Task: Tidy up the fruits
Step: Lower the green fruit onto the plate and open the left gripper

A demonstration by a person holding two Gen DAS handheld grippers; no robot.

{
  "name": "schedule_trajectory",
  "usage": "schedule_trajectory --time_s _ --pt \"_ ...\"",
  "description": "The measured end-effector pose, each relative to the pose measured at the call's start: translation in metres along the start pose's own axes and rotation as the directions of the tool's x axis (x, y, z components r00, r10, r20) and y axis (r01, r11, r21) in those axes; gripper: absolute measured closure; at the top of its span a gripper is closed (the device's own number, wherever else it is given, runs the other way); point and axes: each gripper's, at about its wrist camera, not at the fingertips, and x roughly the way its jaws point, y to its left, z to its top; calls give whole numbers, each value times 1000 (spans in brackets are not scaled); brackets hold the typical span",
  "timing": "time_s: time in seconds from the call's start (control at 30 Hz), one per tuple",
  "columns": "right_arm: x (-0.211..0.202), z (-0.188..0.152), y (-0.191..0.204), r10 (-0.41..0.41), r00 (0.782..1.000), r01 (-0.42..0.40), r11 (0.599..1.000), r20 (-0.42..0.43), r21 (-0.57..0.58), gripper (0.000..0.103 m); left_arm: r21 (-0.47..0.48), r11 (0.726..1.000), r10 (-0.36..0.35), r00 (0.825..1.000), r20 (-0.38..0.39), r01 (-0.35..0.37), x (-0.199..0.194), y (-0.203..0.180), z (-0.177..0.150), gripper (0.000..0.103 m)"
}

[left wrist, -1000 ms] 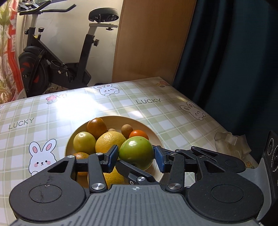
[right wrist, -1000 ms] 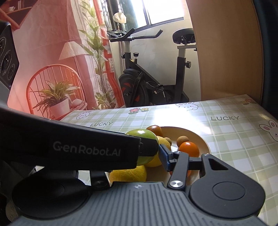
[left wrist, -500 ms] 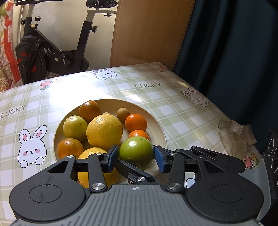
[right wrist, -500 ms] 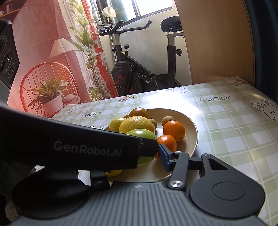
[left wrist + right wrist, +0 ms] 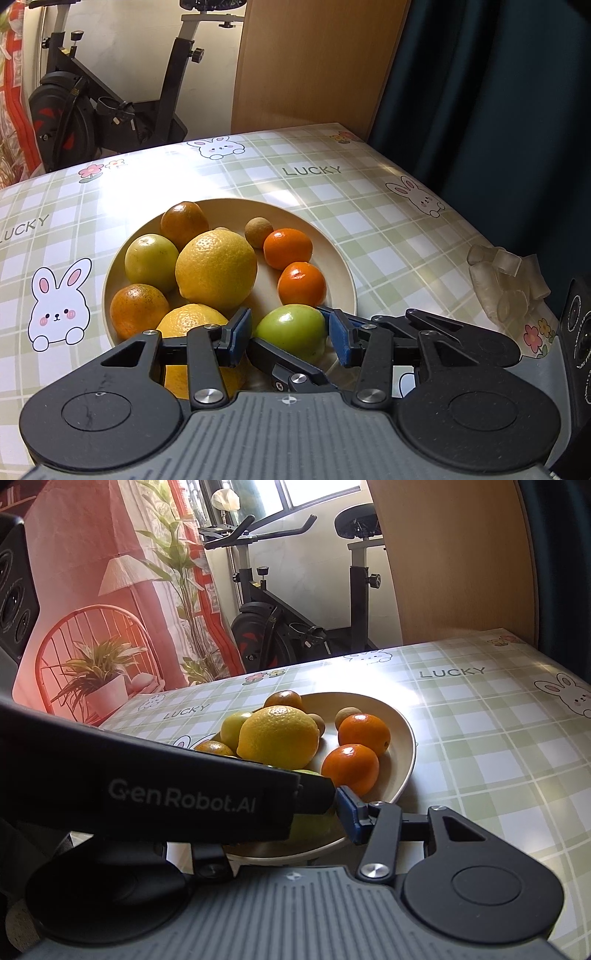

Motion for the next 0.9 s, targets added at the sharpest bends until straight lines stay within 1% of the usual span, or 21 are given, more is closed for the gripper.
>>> schedule_trajectory --time_s 0.33,0.53,0.6,0.63,0.73,0.83,0.9 --pt "0 -5 -1 4 1000 -4 1000 22 -6 51 -2 1000 -3 1000 14 3 -1 1 -4 55" --pt "-1 -8 -4 22 999 -23 1000 39 8 51 -14 1000 -11 1000 15 11 -4 4 -2 53" --pt "-2 -9 -4 27 999 -28 1000 46 9 50 -13 1000 -13 1000 19 13 -7 3 -1 51" --pt "-3 -9 -5 30 998 -30 999 50 12 50 -17 1000 -20 1000 22 20 -9 4 -1 48" --pt "-6 -9 -8 38 997 -40 999 66 29 44 -28 999 -29 999 46 30 -17 5 -1 46" --pt "-8 -9 -9 42 996 -45 998 77 38 40 -33 999 -25 997 69 27 -25 5 -1 39" --pt "-8 -9 -7 42 996 -45 998 81 34 37 -36 999 -22 996 82 25 -31 6 -3 36"
